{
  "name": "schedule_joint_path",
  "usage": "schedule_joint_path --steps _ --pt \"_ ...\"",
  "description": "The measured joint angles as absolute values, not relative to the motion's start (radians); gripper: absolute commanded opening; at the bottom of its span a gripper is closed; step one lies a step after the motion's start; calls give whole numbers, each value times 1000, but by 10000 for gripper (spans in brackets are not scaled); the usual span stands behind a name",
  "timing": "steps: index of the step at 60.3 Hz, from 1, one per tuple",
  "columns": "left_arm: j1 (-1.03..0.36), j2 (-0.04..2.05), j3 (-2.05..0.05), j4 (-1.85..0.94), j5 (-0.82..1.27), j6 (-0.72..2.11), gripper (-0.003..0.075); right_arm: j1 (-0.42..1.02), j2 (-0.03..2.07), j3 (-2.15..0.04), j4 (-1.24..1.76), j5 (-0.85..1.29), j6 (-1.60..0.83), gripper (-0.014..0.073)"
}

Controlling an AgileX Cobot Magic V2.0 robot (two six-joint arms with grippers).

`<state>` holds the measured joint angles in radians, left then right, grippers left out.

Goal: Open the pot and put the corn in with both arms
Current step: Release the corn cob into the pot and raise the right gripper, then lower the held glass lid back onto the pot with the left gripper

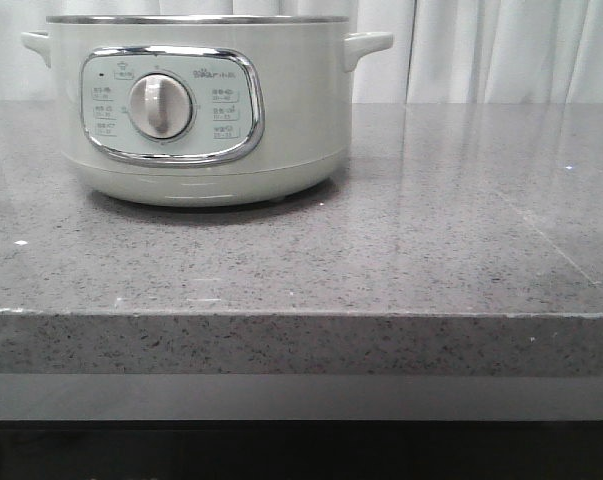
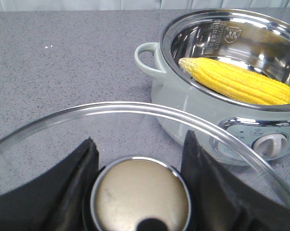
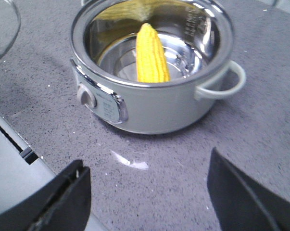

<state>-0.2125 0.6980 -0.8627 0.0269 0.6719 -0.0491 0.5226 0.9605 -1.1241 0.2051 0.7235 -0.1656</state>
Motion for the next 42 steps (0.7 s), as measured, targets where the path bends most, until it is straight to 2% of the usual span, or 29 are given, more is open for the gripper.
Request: schedule_joint_path --steps 13,42 --pt "-212 698 -863 27 672 -49 294 523 844 -1047 188 709 -113 531" --pt "-212 698 -863 27 672 -49 294 523 834 -1040 186 693 -109 531"
